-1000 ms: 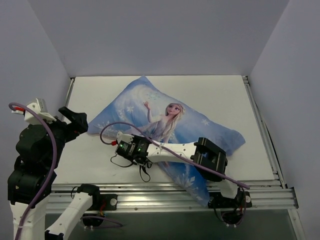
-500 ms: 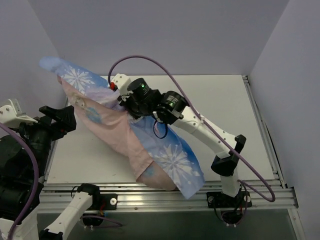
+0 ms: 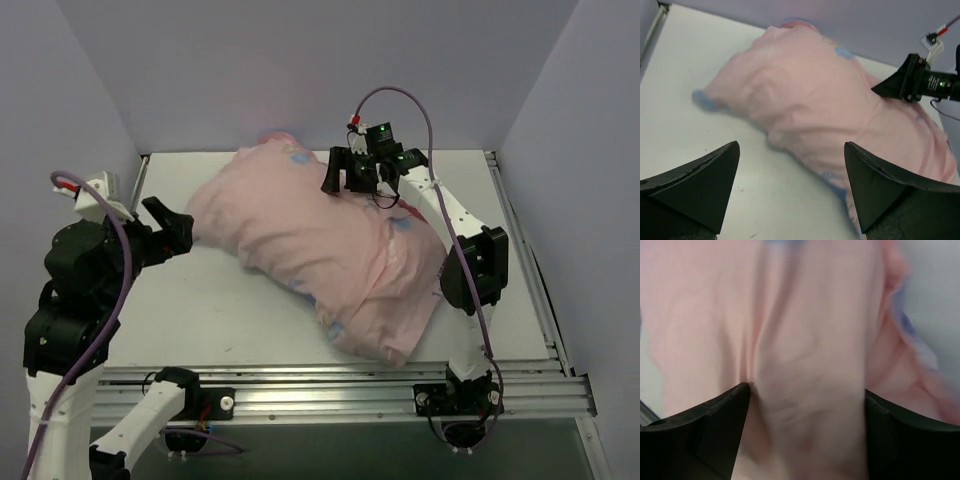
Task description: Remove the pillowcase from the pillow
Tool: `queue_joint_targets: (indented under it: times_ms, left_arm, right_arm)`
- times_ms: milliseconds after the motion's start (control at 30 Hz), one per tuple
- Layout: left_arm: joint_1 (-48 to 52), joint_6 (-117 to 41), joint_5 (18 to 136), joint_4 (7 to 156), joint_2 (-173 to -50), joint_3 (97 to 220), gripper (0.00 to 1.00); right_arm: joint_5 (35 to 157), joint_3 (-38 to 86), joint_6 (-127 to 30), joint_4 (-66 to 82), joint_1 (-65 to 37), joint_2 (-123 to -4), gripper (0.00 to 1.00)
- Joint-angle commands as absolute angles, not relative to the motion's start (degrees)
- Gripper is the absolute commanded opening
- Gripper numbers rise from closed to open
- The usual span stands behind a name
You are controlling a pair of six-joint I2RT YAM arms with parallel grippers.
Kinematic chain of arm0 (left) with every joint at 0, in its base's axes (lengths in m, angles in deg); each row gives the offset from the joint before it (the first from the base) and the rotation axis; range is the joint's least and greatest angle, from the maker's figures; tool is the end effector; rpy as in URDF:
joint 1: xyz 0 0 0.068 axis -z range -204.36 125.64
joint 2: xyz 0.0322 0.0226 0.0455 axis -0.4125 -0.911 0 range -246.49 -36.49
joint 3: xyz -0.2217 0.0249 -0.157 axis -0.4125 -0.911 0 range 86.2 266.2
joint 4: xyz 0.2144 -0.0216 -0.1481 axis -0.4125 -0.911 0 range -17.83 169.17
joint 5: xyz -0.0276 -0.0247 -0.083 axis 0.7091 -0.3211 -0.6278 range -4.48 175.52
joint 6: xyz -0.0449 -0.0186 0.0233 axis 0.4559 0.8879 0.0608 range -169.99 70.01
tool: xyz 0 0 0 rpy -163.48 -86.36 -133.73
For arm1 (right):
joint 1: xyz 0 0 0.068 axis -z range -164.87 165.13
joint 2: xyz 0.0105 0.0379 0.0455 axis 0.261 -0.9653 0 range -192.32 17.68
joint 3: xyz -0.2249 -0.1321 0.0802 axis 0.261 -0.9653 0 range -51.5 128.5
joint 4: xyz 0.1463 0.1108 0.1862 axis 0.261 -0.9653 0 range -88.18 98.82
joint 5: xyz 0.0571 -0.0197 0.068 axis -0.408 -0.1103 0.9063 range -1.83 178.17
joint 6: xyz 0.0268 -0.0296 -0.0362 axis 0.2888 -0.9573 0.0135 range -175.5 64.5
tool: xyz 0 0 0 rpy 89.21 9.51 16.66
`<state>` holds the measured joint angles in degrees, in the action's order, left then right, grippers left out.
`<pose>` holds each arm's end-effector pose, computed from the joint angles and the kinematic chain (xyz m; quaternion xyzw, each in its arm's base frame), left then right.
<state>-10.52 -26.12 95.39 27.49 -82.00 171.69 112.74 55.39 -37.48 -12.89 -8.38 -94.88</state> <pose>0.0898 -0.0159 0.4831 -0.1216 0.7649 -0.1401 0.6168 0.4211 0.1992 0.3439 -0.1505 0.8285 0.3500 0.4103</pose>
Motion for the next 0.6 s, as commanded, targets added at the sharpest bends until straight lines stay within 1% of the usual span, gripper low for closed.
queue_joint_targets:
  times_ms: [0,33,67,133,233,267,400,467,567]
  left_arm:
    - [-10.21,-24.95,90.09,28.37,-83.51,167.51,0.94]
    - [-10.3,-24.51,89.57,28.63,-83.77,166.45,0.94]
    - [-10.3,-24.07,89.13,28.99,-83.86,165.31,0.94]
    - [-10.21,-23.02,86.67,30.39,-84.38,162.41,0.94]
    - [-10.21,-22.22,84.04,32.85,-85.44,159.15,0.94]
    - [-10.21,-22.05,83.68,34.16,-85.79,158.45,0.94]
    - [-10.21,-20.73,83.23,37.41,-88.34,156.51,0.94]
    - [-10.21,-20.29,83.23,38.91,-90.53,156.77,0.94]
    - [-10.13,-20.11,83.93,41.89,-93.43,156.6,0.94]
  right_arm:
    - [114.02,60.2,-38.45,-13.06,-10.8,-95.35,0.76]
    - [111.4,60.73,-39.15,-13.06,-10.8,-94.65,0.82]
    - [109.8,60.91,-39.33,-13.24,-10.8,-94.21,0.85]
    - [107.08,61.26,-39.94,-14.2,-10.71,-92.81,0.9]
    - [100.58,60.13,-41.26,-15.79,-10.8,-89.66,0.95]
    - [96.82,58.64,-41.7,-16.14,-10.71,-88.68,0.96]
    - [89.94,53.64,-42.67,-17.37,-9.93,-82.97,0.97]
    - [88.35,50.91,-41.8,-17.37,-9.75,-78.75,0.97]
    - [86.23,43.18,-39.16,-15.7,-9.74,-72.08,0.97]
